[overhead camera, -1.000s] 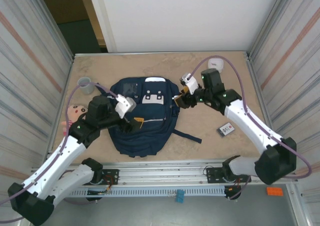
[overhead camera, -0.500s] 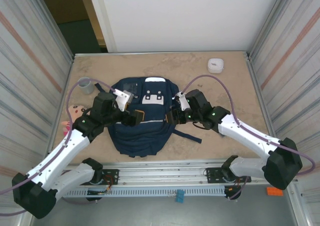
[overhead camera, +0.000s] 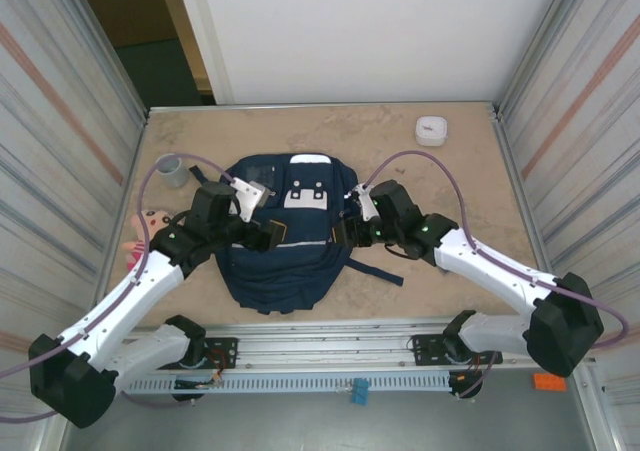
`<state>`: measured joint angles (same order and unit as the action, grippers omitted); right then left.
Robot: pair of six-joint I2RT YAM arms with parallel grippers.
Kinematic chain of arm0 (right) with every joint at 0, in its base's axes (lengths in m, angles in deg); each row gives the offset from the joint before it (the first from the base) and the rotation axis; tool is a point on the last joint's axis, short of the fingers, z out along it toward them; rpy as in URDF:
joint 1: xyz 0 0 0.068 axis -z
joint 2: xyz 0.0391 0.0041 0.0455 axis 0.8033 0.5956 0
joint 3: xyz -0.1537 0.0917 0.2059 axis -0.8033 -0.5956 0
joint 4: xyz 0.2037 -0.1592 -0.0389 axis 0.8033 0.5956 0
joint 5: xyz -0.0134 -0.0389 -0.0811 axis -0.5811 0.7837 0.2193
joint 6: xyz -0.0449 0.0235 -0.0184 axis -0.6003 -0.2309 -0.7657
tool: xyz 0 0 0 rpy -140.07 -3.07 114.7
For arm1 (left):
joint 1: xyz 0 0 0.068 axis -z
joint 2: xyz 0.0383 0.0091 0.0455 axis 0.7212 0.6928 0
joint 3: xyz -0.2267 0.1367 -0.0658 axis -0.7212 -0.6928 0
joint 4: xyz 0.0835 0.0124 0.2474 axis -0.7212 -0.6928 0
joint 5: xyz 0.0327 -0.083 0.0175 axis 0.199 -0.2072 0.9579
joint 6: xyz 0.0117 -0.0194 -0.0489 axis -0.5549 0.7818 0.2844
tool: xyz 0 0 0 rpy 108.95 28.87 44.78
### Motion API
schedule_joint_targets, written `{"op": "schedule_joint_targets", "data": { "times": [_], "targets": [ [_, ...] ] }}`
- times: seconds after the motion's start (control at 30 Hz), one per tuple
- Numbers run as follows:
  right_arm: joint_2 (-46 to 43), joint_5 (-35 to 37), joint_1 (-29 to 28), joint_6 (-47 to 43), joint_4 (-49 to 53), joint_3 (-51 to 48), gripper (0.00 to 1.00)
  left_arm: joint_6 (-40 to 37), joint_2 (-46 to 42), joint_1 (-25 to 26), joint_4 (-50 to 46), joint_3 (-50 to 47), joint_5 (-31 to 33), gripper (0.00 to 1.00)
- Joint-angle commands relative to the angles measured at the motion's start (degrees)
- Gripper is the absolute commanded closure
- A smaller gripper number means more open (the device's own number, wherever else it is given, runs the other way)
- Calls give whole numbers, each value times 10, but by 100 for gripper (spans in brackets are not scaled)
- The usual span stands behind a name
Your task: Pack the student bag
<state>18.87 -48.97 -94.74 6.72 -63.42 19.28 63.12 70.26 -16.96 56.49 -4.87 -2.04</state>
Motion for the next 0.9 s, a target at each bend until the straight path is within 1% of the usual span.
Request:
{"op": "schedule_joint_targets", "data": {
  "times": [0.0, 0.03, 0.1, 0.17, 0.2, 0.27, 0.33, 0.37, 0.47, 0.57, 0.67, 0.8, 0.83, 0.87],
  "targets": [
    [30, -29, 2, -73, 38, 33, 41, -69, -6, -4, 4, 14, -10, 12],
    [39, -46, 10, -74, 46, 41, 40, -97, -8, -4, 3, 11, -31, 13],
    [59, -114, 32, -66, 50, 60, 40, -171, -13, -4, -15, 8, -75, 15],
    [77, -160, 48, -39, 46, 72, 41, -237, -15, -4, -30, 6, -89, 18],
    [89, -168, 53, -16, 50, 80, 43, -276, -14, -4, -41, 4, -94, 19],
    [114, -159, 57, 47, 79, 103, 47, -357, -12, -3, -62, -2, -101, 21],
    [133, -151, 52, 126, 109, 122, 50, -419, -12, -2, -74, -13, -106, 20],
    [136, -153, 42, 164, 106, 121, 51, -439, -13, -2, -74, -18, -106, 20],
    [139, -142, 6, 245, 85, 117, 51, -479, -14, -2, -74, -28, -105, 19],
    [158, -134, -7, 283, 86, 128, 50, -510, -13, -2, -80, -33, -108, 19],
    [185, -97, -10, 290, 121, 160, 52, -544, -17, -2, -86, -35, -122, 20],
    [225, -57, -18, 283, 146, 193, 53, -545, -23, -2, -81, -36, -127, 21],
    [235, -48, -20, 280, 151, 200, 57, -543, -25, -2, -80, -36, -128, 21],
    [242, -43, -21, 278, 154, 207, 65, -542, -27, -2, -77, -38, -129, 21]
  ]
}}
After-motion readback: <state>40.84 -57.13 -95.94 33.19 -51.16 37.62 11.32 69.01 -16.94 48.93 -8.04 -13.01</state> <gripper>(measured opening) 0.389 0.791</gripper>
